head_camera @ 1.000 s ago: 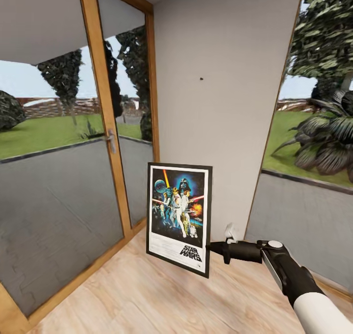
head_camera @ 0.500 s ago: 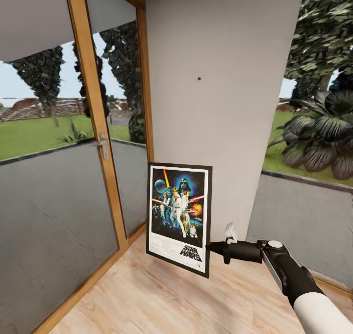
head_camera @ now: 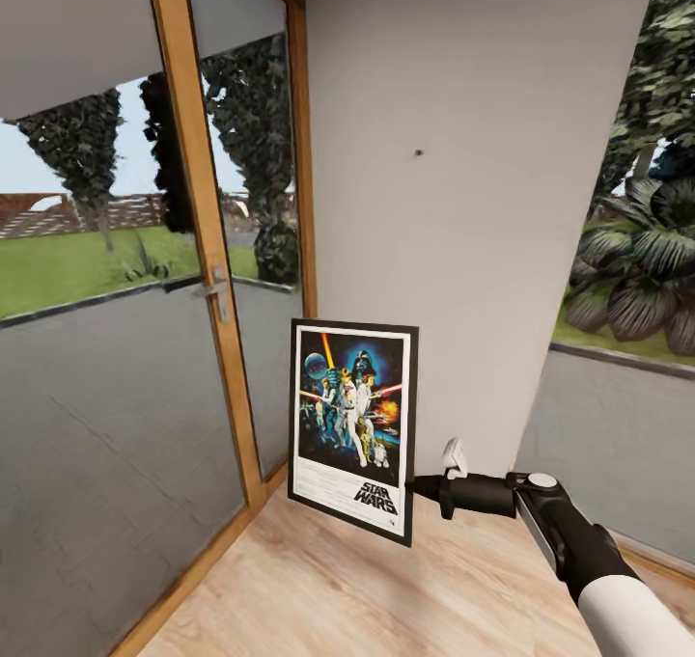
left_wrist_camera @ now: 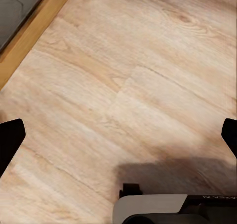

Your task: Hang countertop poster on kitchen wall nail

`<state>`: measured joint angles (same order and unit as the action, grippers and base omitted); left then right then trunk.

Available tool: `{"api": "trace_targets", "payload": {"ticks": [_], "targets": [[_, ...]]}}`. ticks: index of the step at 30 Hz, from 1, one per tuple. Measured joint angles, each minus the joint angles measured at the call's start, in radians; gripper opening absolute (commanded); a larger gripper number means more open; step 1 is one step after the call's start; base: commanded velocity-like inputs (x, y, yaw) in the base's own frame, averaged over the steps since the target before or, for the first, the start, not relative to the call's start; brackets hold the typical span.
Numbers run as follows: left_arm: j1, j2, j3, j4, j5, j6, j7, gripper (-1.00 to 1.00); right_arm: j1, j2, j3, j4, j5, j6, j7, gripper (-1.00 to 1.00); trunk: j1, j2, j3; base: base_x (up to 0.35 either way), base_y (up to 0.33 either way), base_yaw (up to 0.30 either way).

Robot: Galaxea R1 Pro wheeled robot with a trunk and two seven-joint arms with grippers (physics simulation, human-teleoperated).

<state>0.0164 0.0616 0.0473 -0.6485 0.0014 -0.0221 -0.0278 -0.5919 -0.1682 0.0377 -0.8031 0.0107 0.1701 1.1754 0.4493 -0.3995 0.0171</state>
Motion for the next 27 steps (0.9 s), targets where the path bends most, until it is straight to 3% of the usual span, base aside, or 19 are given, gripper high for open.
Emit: {"api": "trace_targets", "payload": {"ticks": [27], "targets": [[0.0, 0.0, 0.0, -0.001, -0.001, 0.0, 0.0, 1.0, 0.0, 0.0, 0.0, 0.0, -0.001, 0.0, 0.0, -1.0, 0.0, 0.0, 0.01, 0.212, 0.294, -0.278]]}}
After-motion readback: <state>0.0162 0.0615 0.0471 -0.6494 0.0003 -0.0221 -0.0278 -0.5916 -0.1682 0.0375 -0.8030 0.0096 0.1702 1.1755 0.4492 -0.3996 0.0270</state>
